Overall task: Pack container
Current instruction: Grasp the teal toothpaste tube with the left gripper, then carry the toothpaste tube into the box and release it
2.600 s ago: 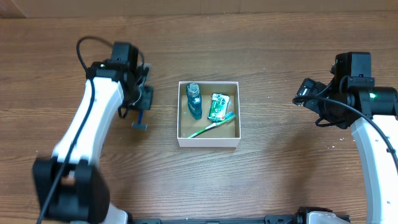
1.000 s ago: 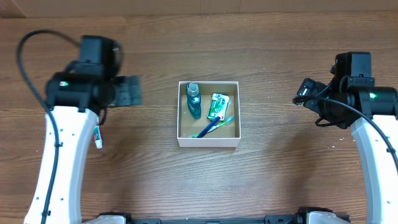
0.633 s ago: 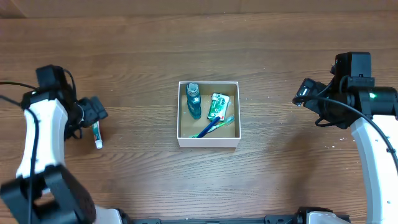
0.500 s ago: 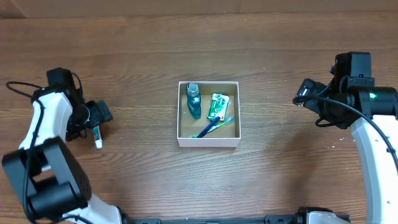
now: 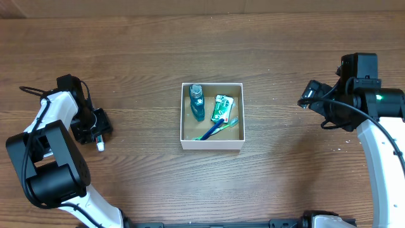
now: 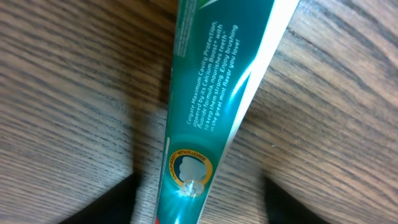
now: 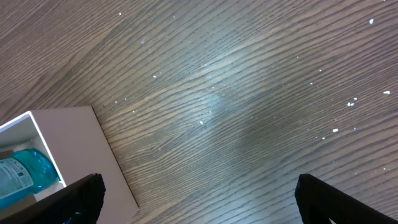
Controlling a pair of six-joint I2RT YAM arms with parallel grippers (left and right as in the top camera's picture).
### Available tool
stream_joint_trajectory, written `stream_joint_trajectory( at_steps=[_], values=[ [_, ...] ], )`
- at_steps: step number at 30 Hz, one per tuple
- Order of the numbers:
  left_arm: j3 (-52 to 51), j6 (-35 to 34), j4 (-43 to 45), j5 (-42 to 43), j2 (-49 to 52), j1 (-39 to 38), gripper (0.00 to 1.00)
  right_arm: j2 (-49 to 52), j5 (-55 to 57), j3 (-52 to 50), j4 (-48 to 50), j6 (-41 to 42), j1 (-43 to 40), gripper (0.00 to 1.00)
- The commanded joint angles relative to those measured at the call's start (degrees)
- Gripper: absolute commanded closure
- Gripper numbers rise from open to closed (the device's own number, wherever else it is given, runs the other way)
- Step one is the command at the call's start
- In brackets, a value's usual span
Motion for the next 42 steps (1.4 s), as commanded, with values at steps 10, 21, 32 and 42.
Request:
stream_joint_trajectory(
  at_steps=[10, 21, 32, 42],
  values=[
    [-0.2, 0.6, -0.8, 0.9, 2.4, 0.2, 0.96, -0.5, 0.1, 0.0, 0.0, -0.3, -0.1, 0.0],
    [7.6, 0.6, -7.0, 3.8, -10.3, -5.5, 0.96, -0.5, 0.1, 0.0, 0.2, -0.3, -0.1, 0.0],
    [10.8, 24.4, -2.8, 1.0, -27.4, -44.6, 0.96, -0.5, 0.1, -0.1, 0.6, -0.3, -0.1, 0.0],
    [10.8, 28.5, 2.5, 0.2, -14.7, -57.9, 0.96, -0.5, -0.1, -0.1, 0.6, -0.3, -0.1, 0.0]
  ],
)
